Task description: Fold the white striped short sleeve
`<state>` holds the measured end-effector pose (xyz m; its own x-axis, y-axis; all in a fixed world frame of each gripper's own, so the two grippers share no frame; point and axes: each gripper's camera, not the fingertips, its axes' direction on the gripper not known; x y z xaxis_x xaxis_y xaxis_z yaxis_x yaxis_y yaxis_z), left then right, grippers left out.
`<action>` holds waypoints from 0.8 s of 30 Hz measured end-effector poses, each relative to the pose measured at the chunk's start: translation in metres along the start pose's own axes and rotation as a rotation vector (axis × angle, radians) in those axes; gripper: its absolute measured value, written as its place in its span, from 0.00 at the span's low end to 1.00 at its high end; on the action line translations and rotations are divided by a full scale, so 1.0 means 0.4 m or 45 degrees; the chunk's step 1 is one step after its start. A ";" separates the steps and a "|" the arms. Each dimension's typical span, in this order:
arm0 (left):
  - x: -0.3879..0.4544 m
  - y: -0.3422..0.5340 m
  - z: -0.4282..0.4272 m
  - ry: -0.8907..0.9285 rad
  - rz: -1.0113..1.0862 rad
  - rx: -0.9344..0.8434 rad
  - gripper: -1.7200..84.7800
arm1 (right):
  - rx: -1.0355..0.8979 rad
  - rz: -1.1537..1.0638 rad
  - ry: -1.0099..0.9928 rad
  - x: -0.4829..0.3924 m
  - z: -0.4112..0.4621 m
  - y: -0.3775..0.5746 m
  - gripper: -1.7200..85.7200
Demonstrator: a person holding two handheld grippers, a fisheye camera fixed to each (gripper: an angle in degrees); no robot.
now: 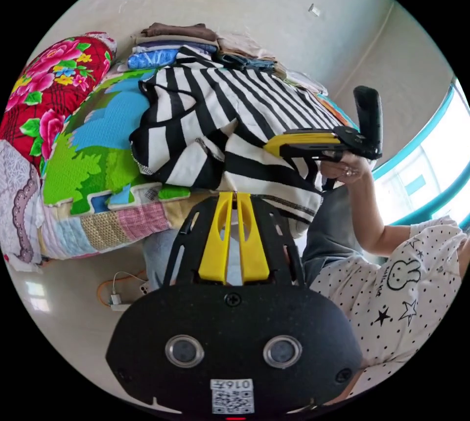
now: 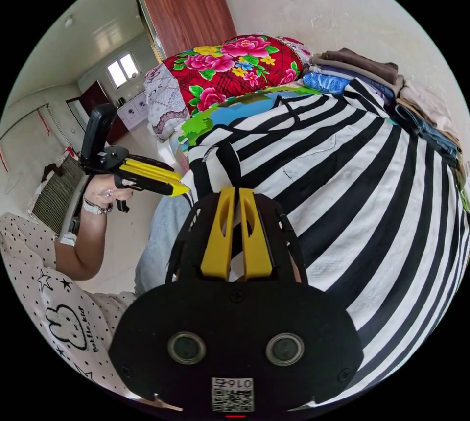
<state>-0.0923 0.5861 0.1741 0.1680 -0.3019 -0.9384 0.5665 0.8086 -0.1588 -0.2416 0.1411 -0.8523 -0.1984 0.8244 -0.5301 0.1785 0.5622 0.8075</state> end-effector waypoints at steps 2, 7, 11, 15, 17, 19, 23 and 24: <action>0.006 -0.003 -0.028 0.057 0.052 0.038 0.01 | 0.015 -0.006 0.048 0.006 -0.007 0.017 0.06; -0.049 -0.035 -0.126 0.512 0.068 0.363 0.01 | 0.199 -0.073 0.097 0.004 -0.070 0.088 0.13; -0.123 -0.123 -0.121 0.639 -0.051 0.434 0.01 | 0.358 0.003 0.125 0.008 -0.133 0.152 0.13; -0.187 -0.196 -0.040 0.497 -0.320 0.373 0.03 | 0.351 0.031 0.218 0.009 -0.153 0.178 0.12; -0.214 -0.208 0.001 0.472 -0.431 0.317 0.06 | 0.320 0.059 0.261 0.011 -0.152 0.188 0.12; -0.230 -0.207 0.027 0.480 -0.478 0.296 0.08 | 0.285 0.063 0.285 0.006 -0.147 0.193 0.13; -0.244 -0.183 0.039 0.467 -0.514 0.331 0.09 | 0.193 -0.125 0.239 -0.055 -0.110 0.198 0.17; -0.242 -0.176 0.034 0.456 -0.508 0.342 0.09 | 0.170 -0.166 0.236 -0.069 -0.098 0.196 0.18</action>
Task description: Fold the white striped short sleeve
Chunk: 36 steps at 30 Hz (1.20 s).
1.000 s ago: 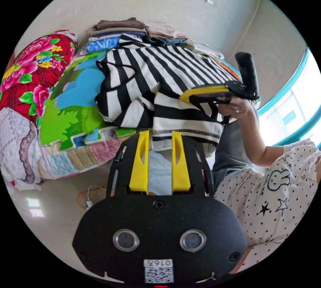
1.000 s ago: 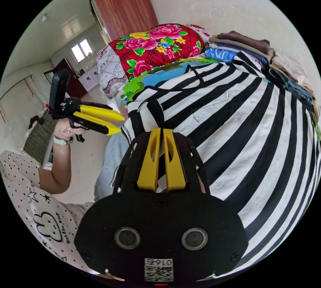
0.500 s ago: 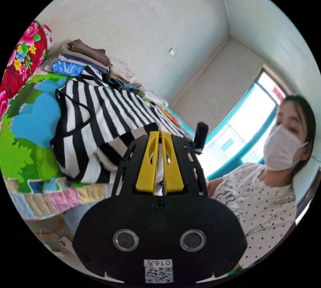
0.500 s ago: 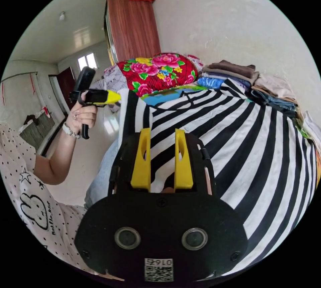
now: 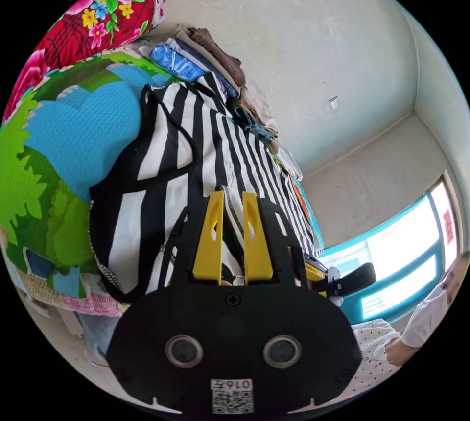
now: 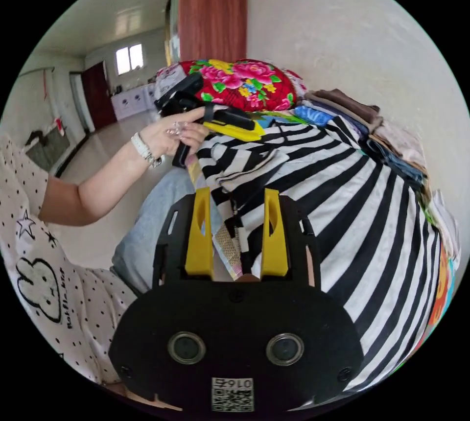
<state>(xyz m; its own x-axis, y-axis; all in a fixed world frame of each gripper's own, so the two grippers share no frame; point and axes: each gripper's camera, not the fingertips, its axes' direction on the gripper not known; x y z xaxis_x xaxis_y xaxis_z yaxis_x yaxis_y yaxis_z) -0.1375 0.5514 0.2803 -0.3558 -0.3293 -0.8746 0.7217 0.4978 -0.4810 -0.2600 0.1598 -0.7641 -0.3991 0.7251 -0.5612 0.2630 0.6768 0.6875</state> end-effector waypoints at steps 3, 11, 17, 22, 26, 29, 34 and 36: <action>0.022 0.017 -0.029 -0.040 0.079 0.022 0.08 | -0.087 -0.116 0.075 -0.064 0.063 -0.017 0.17; 0.067 0.110 -0.078 -0.433 0.321 -0.060 0.08 | -0.090 0.347 0.381 0.031 0.087 0.005 0.11; 0.033 0.162 -0.096 -0.451 0.304 0.007 0.09 | -0.054 0.452 0.385 0.071 0.066 0.056 0.11; 0.052 0.159 -0.094 -0.572 0.308 0.045 0.09 | 0.014 0.148 0.187 -0.020 0.099 0.033 0.14; 0.068 0.170 -0.046 -0.614 0.385 -0.105 0.07 | -0.102 0.077 0.364 -0.062 0.199 0.015 0.09; 0.083 0.198 -0.062 -0.622 0.459 -0.039 0.03 | -0.117 0.148 0.398 -0.042 0.238 0.015 0.05; 0.075 0.230 -0.111 -0.501 0.468 0.008 0.01 | -0.012 0.332 0.318 0.031 0.235 0.032 0.05; 0.063 0.250 -0.129 -0.465 0.471 0.025 0.01 | -0.027 0.406 0.262 0.064 0.251 0.045 0.06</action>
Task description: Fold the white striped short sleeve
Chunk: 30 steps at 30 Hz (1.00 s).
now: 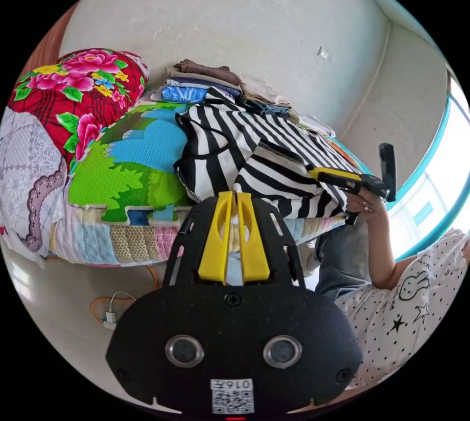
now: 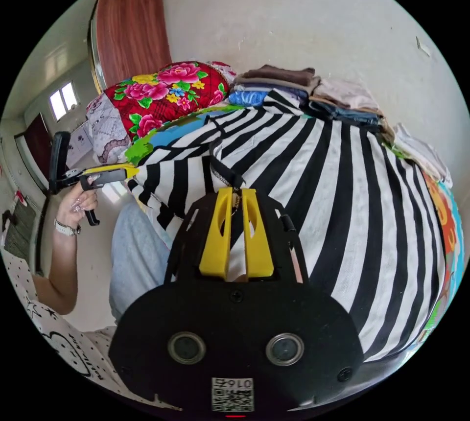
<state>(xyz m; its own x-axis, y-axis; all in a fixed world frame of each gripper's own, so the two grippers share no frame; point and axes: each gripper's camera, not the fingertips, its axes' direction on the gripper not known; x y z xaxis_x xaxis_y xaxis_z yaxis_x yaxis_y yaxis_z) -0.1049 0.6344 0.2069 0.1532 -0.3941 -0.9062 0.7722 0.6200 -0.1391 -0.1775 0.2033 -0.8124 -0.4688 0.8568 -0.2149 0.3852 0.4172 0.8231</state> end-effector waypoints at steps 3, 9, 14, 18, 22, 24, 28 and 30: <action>-0.010 0.022 -0.004 -0.013 -0.007 -0.009 0.01 | -0.165 -0.014 -0.057 0.017 0.074 0.010 0.08; -0.020 0.024 -0.001 0.007 -0.018 -0.005 0.01 | -0.108 -0.146 -0.173 -0.019 0.079 0.050 0.11; -0.020 0.011 0.012 -0.006 -0.010 -0.010 0.01 | -0.147 -0.243 -0.251 -0.048 0.127 0.091 0.14; -0.025 0.001 0.022 0.009 -0.015 -0.012 0.01 | -0.139 -0.261 -0.327 -0.048 0.162 0.098 0.14; -0.029 -0.011 0.037 0.005 -0.007 -0.036 0.01 | -0.185 -0.447 -0.401 -0.091 0.229 0.116 0.09; -0.031 -0.022 0.047 -0.001 -0.005 -0.044 0.01 | -0.200 -0.378 -0.364 -0.098 0.282 0.114 0.04; -0.034 -0.033 0.061 -0.001 0.015 -0.064 0.01 | -0.224 -0.530 -0.364 -0.136 0.352 0.133 0.03; -0.041 -0.034 0.084 -0.003 0.014 -0.098 0.02 | -0.237 -0.568 -0.391 -0.134 0.380 0.142 0.02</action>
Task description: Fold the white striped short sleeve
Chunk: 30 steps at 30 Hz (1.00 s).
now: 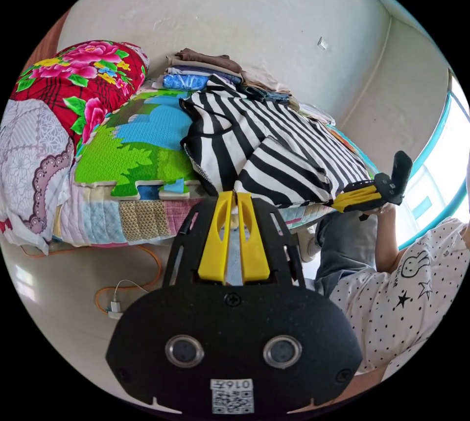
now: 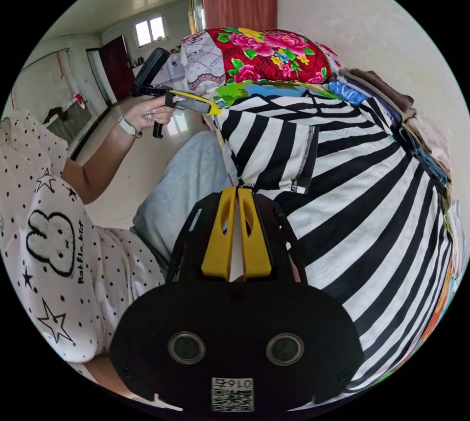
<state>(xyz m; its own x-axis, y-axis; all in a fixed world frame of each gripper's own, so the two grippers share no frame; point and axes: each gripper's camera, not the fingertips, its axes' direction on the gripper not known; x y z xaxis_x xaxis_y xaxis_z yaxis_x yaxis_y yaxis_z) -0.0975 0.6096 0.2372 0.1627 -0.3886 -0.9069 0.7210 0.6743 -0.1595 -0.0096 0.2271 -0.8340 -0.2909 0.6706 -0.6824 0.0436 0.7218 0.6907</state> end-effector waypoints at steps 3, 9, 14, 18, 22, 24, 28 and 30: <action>-0.008 -0.006 0.033 -0.013 -0.024 -0.031 0.02 | -0.020 -0.012 -0.063 0.024 0.064 0.013 0.03; 0.018 -0.063 0.029 -0.120 -0.013 -0.038 0.11 | 0.010 -0.082 -0.150 0.087 0.132 0.040 0.11; 0.069 -0.252 0.029 -0.192 0.196 0.076 0.11 | 0.302 -0.072 0.068 0.270 0.021 0.015 0.13; 0.064 -0.493 0.084 -0.227 0.149 0.164 0.09 | 0.362 0.153 0.265 0.507 0.045 -0.113 0.13; 0.048 -0.705 0.177 -0.181 0.256 0.268 0.04 | 0.317 0.330 0.235 0.806 0.187 -0.252 0.14; 0.004 -0.861 0.317 -0.091 0.324 0.189 0.03 | 0.268 0.351 0.197 0.922 0.274 -0.306 0.15; -0.074 -1.040 0.550 -0.161 0.363 0.075 0.02 | 0.111 0.492 0.164 1.186 0.483 -0.406 0.15; -0.125 -1.141 0.688 -0.172 0.318 -0.063 0.05 | 0.124 0.563 0.218 1.272 0.554 -0.423 0.15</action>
<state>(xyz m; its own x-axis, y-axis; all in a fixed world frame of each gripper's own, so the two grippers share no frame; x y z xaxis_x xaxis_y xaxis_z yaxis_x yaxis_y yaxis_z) -0.2494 0.1485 0.4627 0.4219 -0.2848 -0.8608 0.6143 0.7880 0.0404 0.0469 0.4841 -1.3513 -0.3772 0.8848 -0.2737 0.2851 0.3921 0.8746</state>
